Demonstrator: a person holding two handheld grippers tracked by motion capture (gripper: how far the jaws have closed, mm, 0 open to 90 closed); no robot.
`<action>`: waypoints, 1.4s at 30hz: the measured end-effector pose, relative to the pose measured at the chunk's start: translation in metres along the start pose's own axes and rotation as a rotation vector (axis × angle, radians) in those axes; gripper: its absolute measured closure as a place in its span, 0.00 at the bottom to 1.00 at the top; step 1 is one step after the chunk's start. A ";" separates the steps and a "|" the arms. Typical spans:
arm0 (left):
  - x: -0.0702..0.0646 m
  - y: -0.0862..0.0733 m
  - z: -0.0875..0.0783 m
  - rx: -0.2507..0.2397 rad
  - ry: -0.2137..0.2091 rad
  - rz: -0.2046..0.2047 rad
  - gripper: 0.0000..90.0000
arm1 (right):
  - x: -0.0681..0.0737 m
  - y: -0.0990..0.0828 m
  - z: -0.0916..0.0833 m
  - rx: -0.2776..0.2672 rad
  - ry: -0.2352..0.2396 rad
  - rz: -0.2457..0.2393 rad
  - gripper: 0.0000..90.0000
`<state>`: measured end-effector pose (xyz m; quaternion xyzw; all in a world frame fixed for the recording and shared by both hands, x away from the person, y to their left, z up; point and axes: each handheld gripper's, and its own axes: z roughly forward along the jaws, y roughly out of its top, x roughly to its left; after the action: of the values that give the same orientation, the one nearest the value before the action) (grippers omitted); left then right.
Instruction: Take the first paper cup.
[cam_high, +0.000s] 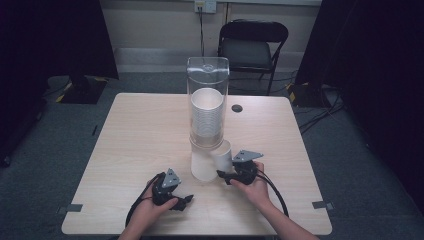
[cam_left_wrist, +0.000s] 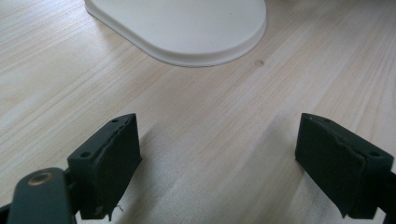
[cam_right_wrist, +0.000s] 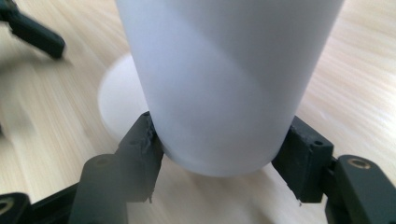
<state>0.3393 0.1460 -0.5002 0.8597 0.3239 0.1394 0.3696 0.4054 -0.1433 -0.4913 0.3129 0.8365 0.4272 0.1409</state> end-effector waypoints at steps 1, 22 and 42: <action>0.000 0.000 0.000 -0.001 -0.001 0.000 0.15 | -0.001 -0.003 -0.003 0.004 0.002 0.004 0.42; -0.005 0.027 0.008 -0.058 0.092 -0.093 0.21 | 0.008 -0.023 -0.028 0.024 0.111 -0.085 0.42; -0.027 0.062 0.034 -0.048 0.088 -0.047 0.21 | 0.007 -0.023 -0.030 0.065 0.099 -0.118 0.33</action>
<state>0.3634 0.0782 -0.4785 0.8358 0.3563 0.1763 0.3787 0.3757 -0.1679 -0.4914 0.2461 0.8729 0.4055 0.1142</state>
